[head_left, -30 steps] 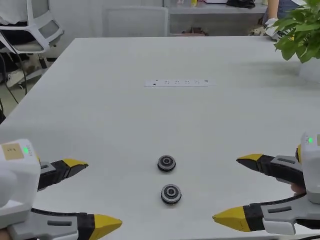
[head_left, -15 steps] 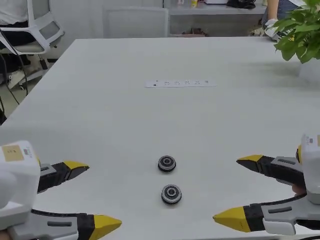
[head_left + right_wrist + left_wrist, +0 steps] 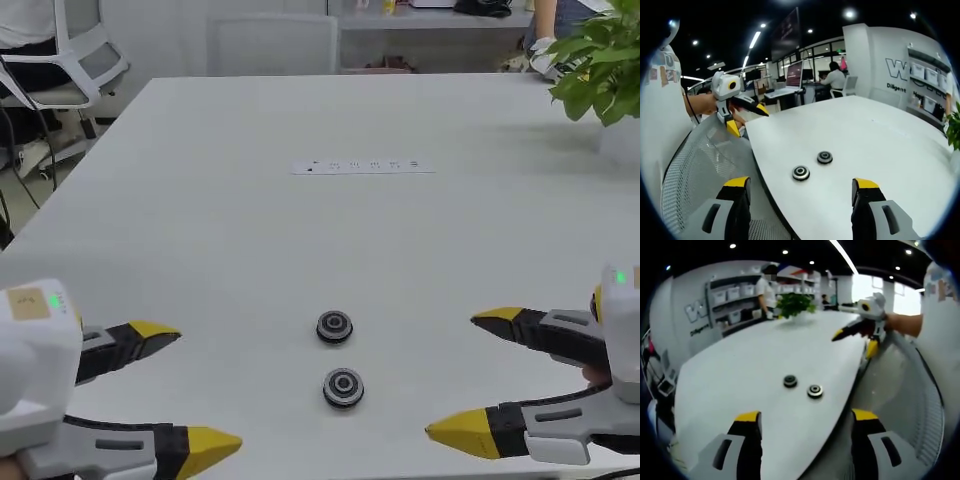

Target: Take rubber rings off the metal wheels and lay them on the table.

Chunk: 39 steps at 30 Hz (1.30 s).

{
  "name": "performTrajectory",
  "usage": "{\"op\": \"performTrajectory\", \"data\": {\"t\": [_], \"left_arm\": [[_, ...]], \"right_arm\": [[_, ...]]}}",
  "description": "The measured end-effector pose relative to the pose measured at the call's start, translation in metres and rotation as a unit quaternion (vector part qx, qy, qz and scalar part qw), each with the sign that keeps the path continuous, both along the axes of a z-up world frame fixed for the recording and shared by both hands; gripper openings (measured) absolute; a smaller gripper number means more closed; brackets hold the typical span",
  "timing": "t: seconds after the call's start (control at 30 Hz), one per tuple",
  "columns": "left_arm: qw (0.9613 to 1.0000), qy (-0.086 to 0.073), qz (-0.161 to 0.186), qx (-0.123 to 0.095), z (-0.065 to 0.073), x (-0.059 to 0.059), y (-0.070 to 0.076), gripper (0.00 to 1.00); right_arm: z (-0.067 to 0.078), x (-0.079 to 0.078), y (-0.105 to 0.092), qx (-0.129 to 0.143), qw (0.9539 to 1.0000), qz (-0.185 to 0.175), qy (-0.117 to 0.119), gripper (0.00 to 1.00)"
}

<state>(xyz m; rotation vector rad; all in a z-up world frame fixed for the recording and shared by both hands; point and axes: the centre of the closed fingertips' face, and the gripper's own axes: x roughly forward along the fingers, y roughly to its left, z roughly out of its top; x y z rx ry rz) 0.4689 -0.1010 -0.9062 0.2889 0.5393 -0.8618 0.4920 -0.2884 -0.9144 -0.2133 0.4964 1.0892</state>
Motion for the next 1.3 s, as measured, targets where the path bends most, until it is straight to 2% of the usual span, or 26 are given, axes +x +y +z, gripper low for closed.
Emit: {"op": "performTrajectory", "data": {"t": [0.27,0.57,0.8,1.3], "left_arm": [[0.9999,-0.005,-0.008,0.006,0.001,0.006,-0.002,0.72],[0.9994,-0.017,-0.026,0.013,0.007,0.021,-0.009,0.69],[0.9988,-0.021,-0.041,0.017,0.006,0.030,-0.015,0.67],[0.9972,-0.016,-0.070,0.023,-0.002,0.045,-0.031,0.64]], "right_arm": [[0.004,0.005,0.004,-0.005,0.9999,0.012,-0.008,0.81],[0.008,0.018,0.011,-0.013,0.9993,0.028,-0.023,0.78],[0.011,0.026,0.017,-0.005,0.9990,0.035,-0.027,0.72],[-0.004,0.035,0.031,-0.019,0.9971,0.068,-0.027,0.63]]}}
